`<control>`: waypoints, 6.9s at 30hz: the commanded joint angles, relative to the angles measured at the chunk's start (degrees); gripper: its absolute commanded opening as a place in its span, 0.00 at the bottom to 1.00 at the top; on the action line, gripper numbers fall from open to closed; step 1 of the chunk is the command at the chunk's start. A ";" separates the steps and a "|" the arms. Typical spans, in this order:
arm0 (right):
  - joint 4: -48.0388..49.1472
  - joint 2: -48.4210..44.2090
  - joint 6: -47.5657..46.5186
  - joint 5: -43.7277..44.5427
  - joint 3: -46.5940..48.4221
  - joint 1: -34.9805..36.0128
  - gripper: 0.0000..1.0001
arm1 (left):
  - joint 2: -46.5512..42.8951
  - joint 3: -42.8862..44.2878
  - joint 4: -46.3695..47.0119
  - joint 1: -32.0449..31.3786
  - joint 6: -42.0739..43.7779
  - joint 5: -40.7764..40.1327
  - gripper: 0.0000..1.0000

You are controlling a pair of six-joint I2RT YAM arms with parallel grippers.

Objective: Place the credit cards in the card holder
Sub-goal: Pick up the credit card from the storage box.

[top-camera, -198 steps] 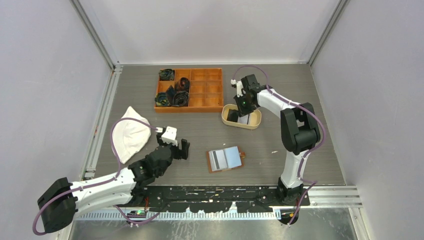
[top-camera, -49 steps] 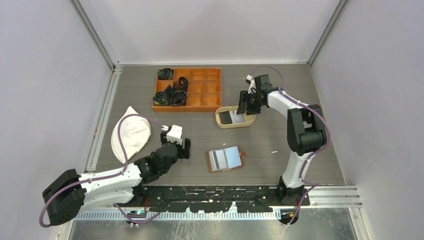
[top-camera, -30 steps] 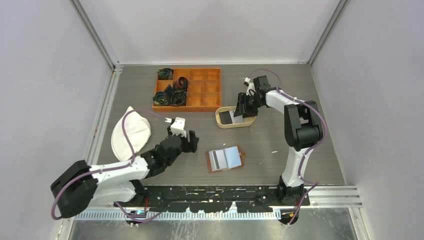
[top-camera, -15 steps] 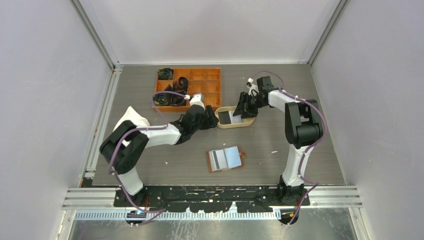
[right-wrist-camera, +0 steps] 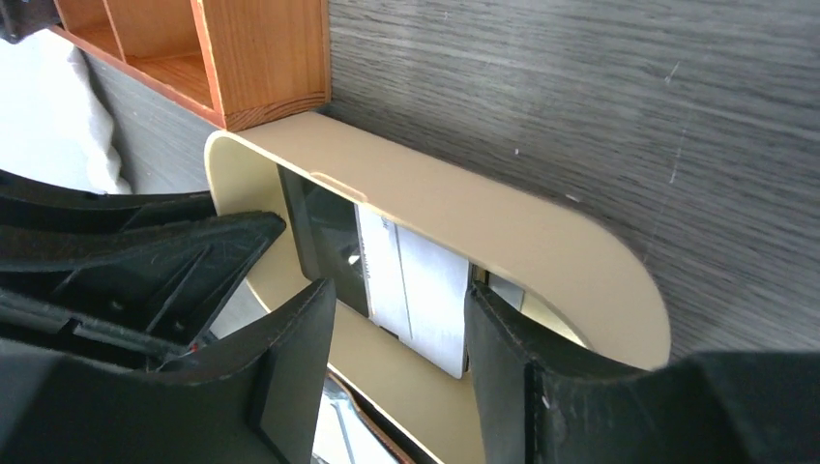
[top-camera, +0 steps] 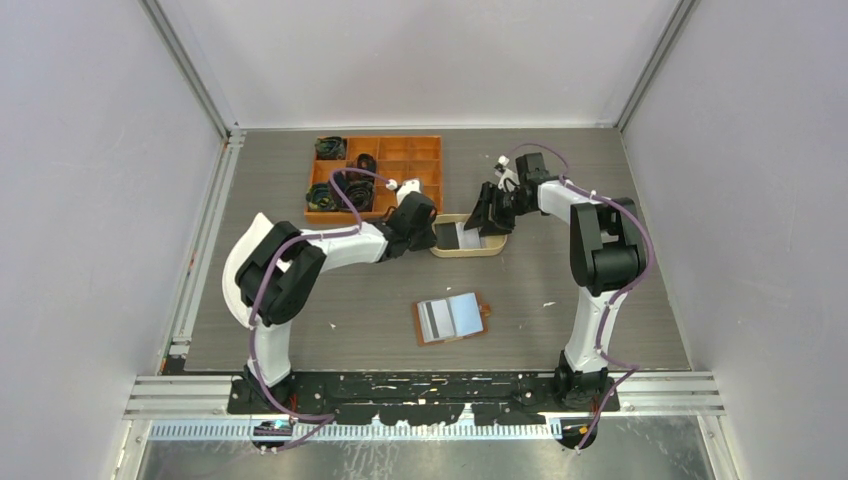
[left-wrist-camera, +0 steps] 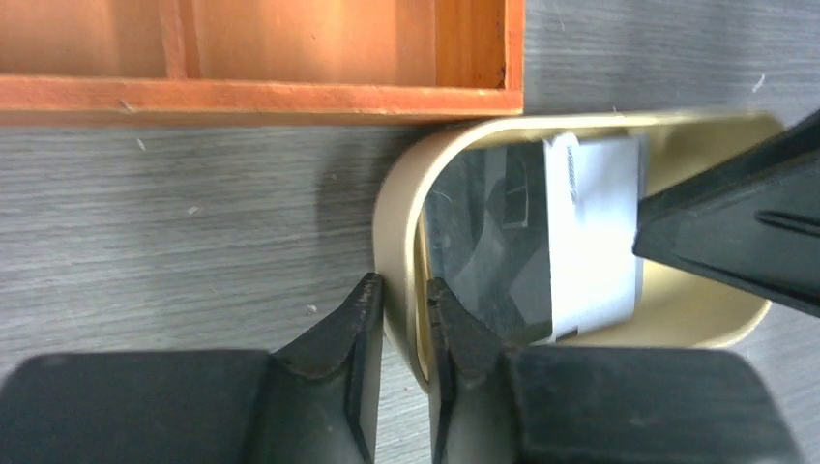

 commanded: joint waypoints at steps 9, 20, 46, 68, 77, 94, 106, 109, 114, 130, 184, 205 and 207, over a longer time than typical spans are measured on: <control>15.83 -2.03 13.55 -16.09 -2.66 -0.70 0.54 | 1.50 4.12 -7.63 0.33 -0.52 0.43 0.07; 20.57 -1.81 18.05 -17.32 -4.57 -0.77 0.52 | 1.35 4.78 -8.51 0.33 -1.07 0.54 0.06; 16.13 -0.71 15.35 -14.18 -3.25 0.37 0.29 | 1.30 5.50 -8.76 0.29 -1.03 2.13 0.06; 2.02 -2.23 2.66 -5.39 0.57 1.50 0.34 | -0.33 5.53 -8.27 0.33 -0.59 3.80 0.07; 2.25 0.59 3.83 -4.03 0.88 1.85 0.25 | -2.80 5.72 -7.83 0.25 -0.15 6.28 0.16; 5.81 -2.92 6.65 -12.62 -0.65 -2.39 0.02 | -16.83 -1.99 -4.31 0.16 9.59 6.54 0.46; 9.86 -0.60 10.58 -14.14 -1.69 -2.29 0.18 | -41.45 -29.98 9.25 0.22 13.41 6.68 0.48; 10.01 -0.14 10.76 -12.78 -1.51 -1.94 0.18 | -48.22 -36.62 10.59 0.18 11.80 6.20 0.49; 10.70 0.47 11.47 -12.60 -1.55 -1.59 0.19 | -58.31 -45.26 11.57 0.16 8.06 5.69 0.49; 8.01 0.08 9.17 -11.85 -1.36 -1.67 0.23 | -72.18 -54.80 10.17 0.12 4.03 5.47 0.49; 2.13 -24.54 -10.56 -21.59 -7.60 -7.59 0.01 | -60.44 -58.58 50.15 -0.17 -2.98 28.20 0.78; 11.17 -42.21 -8.58 -32.95 -18.75 6.65 0.01 | -35.78 -42.54 64.10 -7.56 -1.26 24.56 0.54; 11.18 -42.08 -8.81 -33.20 -18.84 7.23 0.01 | -34.04 -41.06 64.91 -7.74 -1.98 25.58 0.50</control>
